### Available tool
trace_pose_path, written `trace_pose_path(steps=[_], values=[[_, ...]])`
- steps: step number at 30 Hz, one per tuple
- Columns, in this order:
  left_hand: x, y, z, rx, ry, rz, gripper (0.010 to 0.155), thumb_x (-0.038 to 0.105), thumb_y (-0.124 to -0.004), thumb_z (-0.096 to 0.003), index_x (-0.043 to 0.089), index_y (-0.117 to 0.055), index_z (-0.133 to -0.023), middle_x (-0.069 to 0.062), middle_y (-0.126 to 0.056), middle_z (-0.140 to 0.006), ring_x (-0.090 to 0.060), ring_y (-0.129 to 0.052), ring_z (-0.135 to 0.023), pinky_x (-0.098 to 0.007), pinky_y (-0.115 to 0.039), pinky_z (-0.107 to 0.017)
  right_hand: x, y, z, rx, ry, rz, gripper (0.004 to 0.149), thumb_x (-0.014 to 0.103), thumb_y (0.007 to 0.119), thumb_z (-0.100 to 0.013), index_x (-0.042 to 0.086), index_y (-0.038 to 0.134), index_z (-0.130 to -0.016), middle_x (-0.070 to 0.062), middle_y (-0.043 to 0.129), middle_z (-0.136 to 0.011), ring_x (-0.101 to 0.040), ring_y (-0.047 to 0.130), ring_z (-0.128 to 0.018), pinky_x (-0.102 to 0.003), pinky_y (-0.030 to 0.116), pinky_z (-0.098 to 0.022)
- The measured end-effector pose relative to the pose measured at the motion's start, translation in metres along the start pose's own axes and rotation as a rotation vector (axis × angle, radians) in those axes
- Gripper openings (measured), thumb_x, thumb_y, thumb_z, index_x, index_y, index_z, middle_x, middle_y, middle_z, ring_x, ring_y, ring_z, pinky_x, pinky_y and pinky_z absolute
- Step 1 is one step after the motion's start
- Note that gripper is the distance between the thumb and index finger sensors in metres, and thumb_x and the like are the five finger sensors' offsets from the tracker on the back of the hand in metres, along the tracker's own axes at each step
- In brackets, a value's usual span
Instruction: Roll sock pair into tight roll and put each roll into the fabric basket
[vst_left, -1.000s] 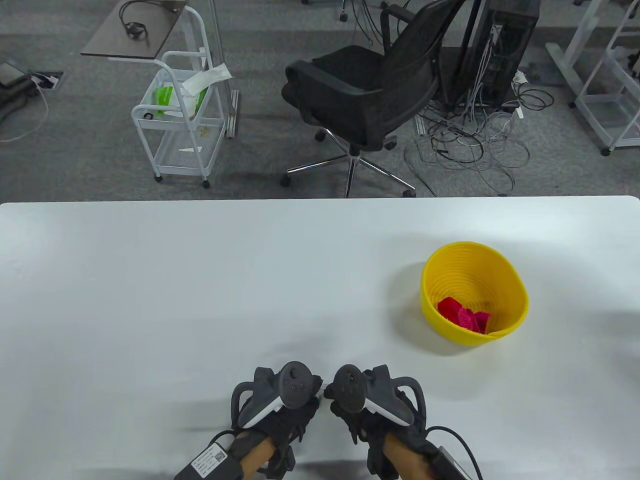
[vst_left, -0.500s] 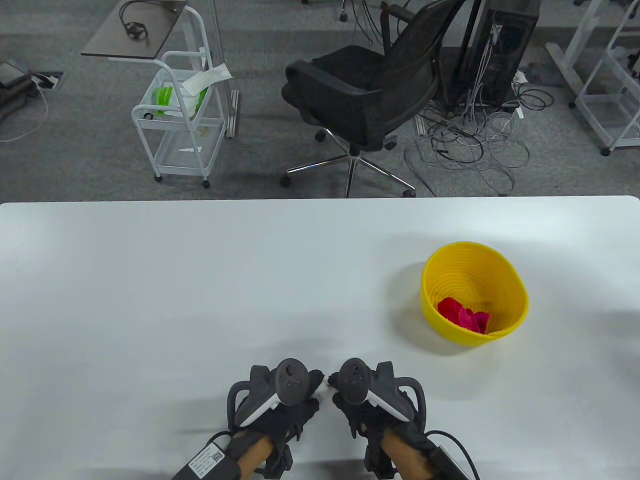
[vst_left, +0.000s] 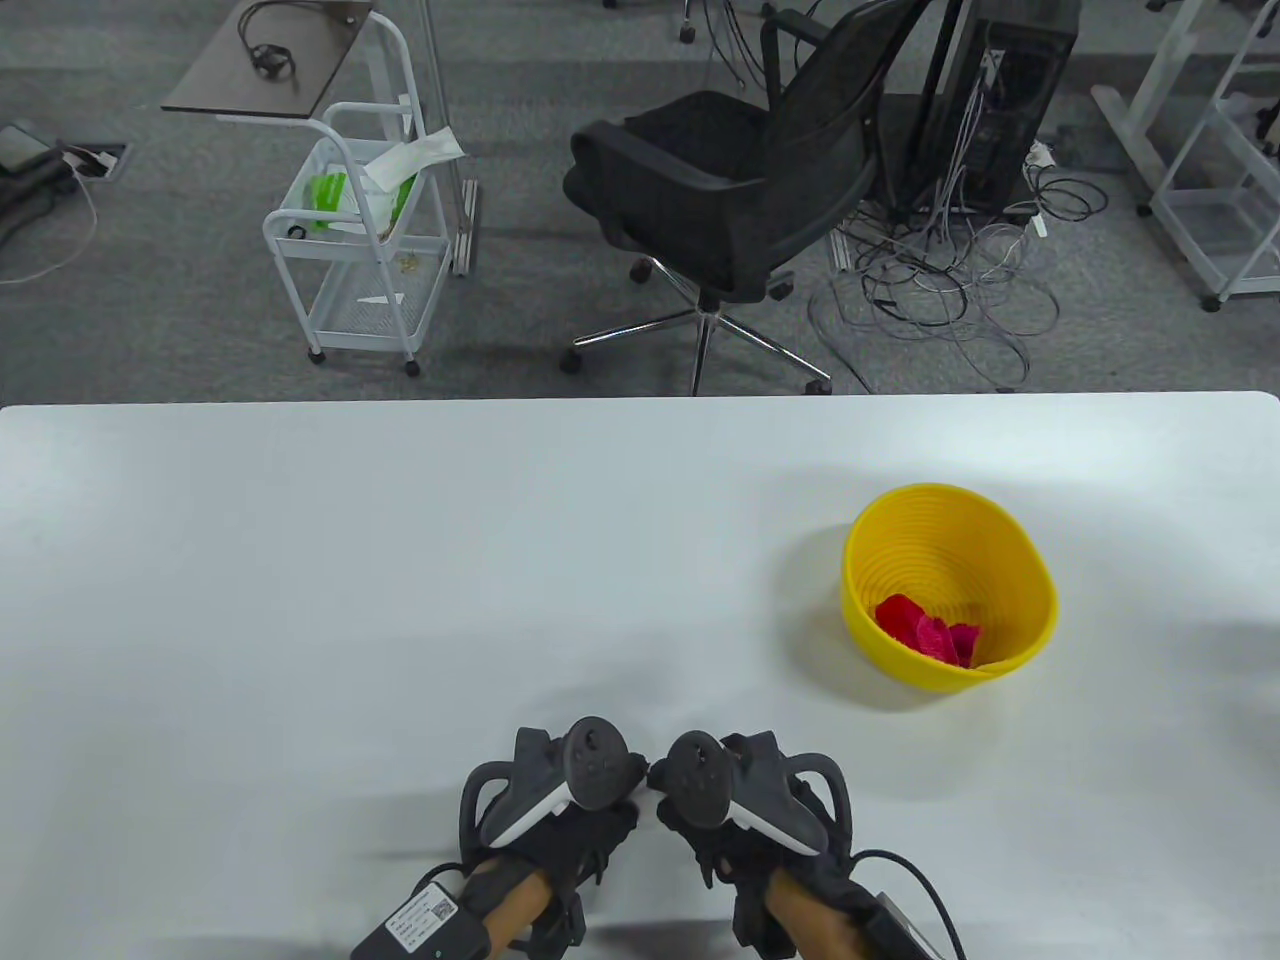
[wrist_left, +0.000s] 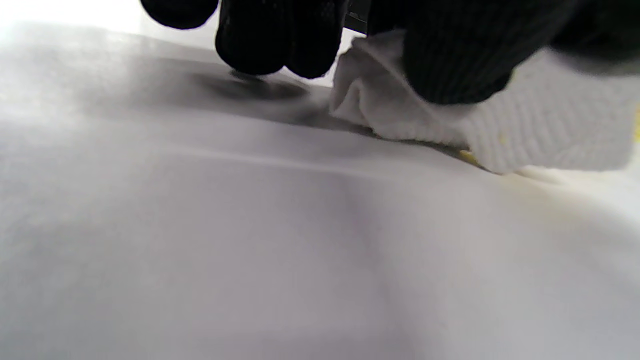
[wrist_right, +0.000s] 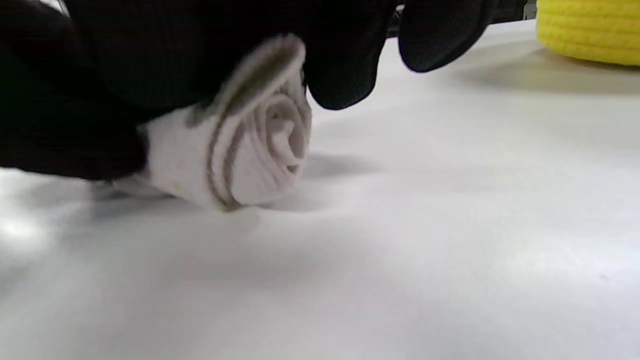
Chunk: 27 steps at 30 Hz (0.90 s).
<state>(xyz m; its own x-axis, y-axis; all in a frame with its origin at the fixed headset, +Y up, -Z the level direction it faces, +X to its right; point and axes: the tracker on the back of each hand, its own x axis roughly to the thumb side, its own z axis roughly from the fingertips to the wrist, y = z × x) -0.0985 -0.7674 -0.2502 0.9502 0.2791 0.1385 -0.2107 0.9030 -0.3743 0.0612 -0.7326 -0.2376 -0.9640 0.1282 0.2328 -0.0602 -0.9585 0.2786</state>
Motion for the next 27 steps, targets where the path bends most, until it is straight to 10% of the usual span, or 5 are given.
trace_pose_path(steps=[14,27], values=[[-0.01,0.01,0.003,0.091,0.009,0.086,0.061,0.052,-0.076,-0.0367,0.038,-0.071,-0.096,-0.001,-0.069,-0.104,-0.026,-0.075,-0.088,-0.049,-0.059,-0.067,-0.005,0.018,-0.013,0.072,0.061,-0.044,0.062,0.052,0.082,-0.039,0.031,0.068,-0.096,0.003,0.082,-0.097,-0.021,0.084,-0.088,-0.055,0.066,-0.068],[-0.033,0.022,0.007,0.06,-0.044,0.472,0.076,0.063,-0.07,-0.0352,0.041,-0.045,-0.104,-0.005,-0.061,-0.11,-0.029,-0.073,-0.091,-0.05,-0.061,-0.065,-0.033,-0.002,-0.011,0.105,0.031,-0.532,0.058,0.048,0.087,-0.038,0.025,0.077,-0.09,-0.002,0.091,-0.086,-0.022,0.092,-0.074,-0.054,0.071,-0.063]])
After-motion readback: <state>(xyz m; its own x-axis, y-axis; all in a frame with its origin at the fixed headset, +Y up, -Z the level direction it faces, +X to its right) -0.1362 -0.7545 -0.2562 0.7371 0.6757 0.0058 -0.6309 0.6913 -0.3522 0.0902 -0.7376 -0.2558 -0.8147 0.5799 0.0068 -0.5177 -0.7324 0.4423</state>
